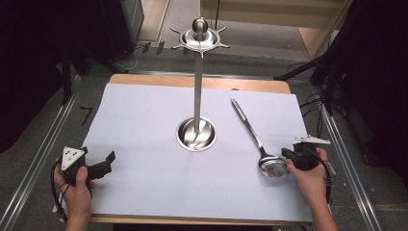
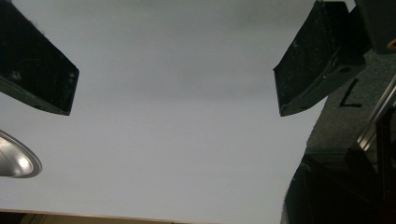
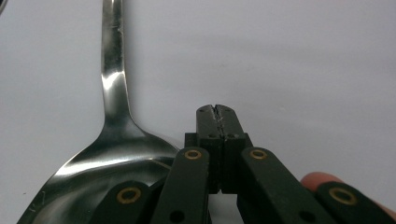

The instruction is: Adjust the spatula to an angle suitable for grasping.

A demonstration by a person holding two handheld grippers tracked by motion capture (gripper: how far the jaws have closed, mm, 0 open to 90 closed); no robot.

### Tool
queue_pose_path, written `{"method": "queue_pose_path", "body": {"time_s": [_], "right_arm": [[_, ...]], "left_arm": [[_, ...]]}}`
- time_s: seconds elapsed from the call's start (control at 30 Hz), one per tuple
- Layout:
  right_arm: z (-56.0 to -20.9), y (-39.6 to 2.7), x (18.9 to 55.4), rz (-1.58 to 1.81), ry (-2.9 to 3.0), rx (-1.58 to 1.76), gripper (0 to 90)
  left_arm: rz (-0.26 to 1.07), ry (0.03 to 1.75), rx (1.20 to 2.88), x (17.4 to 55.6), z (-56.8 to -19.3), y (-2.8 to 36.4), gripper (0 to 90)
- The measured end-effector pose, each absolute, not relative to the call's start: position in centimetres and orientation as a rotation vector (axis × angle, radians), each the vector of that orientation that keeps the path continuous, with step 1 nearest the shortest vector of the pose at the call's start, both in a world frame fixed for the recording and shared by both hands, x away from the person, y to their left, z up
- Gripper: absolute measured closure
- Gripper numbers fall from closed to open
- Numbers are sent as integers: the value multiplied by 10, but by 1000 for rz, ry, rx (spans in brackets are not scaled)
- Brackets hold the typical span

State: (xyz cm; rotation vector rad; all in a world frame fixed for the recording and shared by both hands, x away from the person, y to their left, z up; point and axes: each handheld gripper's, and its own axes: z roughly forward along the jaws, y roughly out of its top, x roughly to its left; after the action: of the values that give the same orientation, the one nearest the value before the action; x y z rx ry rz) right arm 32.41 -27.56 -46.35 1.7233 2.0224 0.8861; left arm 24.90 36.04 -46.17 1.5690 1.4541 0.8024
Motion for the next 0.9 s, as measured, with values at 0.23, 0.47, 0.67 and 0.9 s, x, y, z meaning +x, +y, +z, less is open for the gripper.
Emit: {"method": "queue_pose_path", "body": {"time_s": [0.23, 0.47, 0.67, 0.9], "right_arm": [[-469, -276, 327, 847, 2081, 1753, 900], [-468, -272, 325, 855, 2104, 1771, 900], [-468, -263, 322, 857, 2134, 1769, 900], [-468, -248, 316, 875, 2182, 1752, 900]], "left_arm": [[800, 1454, 1572, 249, -462, 361, 5], [799, 1456, 1571, 249, -462, 361, 5], [798, 1456, 1571, 249, -462, 361, 5], [792, 1457, 1569, 250, -462, 361, 5]]}}
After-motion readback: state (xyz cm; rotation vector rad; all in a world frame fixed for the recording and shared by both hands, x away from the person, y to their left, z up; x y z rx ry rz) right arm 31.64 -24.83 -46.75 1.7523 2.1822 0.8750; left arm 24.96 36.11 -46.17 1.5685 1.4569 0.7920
